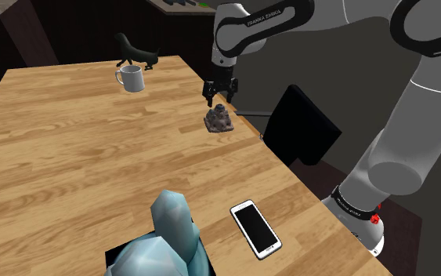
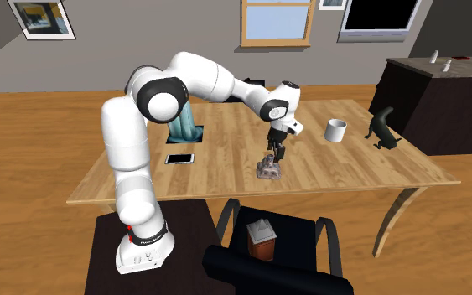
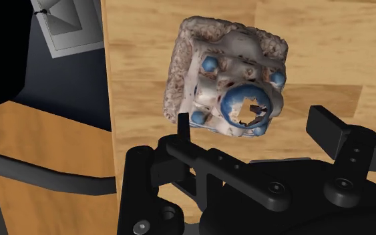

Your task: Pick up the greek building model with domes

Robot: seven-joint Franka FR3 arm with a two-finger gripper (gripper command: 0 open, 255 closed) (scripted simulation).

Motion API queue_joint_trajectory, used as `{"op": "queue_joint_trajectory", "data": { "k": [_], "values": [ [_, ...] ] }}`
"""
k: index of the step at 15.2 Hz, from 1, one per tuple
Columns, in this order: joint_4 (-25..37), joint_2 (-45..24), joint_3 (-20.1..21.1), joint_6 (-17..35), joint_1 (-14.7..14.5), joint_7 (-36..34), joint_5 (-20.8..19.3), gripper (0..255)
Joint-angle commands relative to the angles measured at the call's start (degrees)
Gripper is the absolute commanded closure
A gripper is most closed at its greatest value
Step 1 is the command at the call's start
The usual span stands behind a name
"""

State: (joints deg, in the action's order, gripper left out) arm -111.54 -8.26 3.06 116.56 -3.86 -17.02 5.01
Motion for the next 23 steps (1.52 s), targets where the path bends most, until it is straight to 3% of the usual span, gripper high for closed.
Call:
{"op": "queue_joint_trajectory", "data": {
  "k": [1, 2, 11, 23],
  "values": [
    [-0.1, -0.3, 0.0, 0.5, 0.0, 0.0, 0.0, 0],
    [-0.2, -0.2, 0.0, 0.5, 0.0, 0.0, 0.0, 255],
    [-0.1, -0.3, 0.0, 0.5, 0.0, 0.0, 0.0, 255],
    [5.9, 2.4, 0.0, -8.2, 0.1, -0.6, -0.2, 255]
  ]
}}
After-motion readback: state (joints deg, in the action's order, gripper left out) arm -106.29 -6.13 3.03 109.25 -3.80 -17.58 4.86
